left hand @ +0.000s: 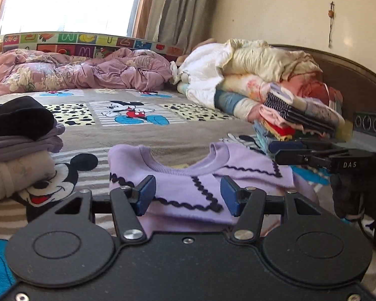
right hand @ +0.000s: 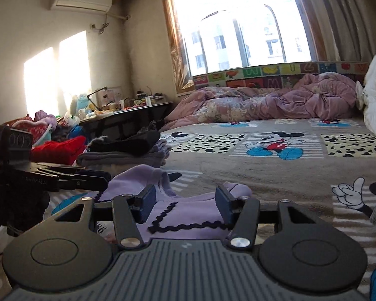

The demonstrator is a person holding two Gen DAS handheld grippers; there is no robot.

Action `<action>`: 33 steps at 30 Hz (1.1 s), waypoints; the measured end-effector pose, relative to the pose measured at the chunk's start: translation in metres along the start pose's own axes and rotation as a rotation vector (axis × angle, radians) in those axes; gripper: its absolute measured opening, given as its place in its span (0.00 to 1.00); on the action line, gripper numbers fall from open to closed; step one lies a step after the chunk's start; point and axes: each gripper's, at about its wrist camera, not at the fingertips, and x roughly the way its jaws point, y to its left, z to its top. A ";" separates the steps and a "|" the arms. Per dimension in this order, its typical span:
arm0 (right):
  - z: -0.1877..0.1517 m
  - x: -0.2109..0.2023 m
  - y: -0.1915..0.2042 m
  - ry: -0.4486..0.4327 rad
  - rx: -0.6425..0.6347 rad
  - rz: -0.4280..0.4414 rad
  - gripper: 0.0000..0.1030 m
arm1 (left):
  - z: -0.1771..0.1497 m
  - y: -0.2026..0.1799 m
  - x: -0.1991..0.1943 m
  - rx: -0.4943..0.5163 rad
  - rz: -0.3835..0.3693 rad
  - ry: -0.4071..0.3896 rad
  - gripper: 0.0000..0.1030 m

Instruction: Fold clothes

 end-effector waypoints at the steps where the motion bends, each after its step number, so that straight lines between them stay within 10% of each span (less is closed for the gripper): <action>1: -0.001 0.003 0.004 0.018 -0.016 0.011 0.51 | -0.003 -0.001 0.002 0.016 -0.003 0.017 0.54; 18: -0.024 0.026 0.021 0.254 -0.119 0.022 0.52 | -0.023 -0.001 0.012 0.128 -0.054 0.167 0.55; 25: 0.011 0.018 0.010 0.096 -0.164 -0.020 0.59 | 0.019 0.004 0.011 0.140 -0.009 -0.022 0.55; 33: 0.012 0.058 -0.019 0.088 -0.085 -0.015 0.60 | 0.016 0.033 0.049 0.111 -0.013 0.040 0.55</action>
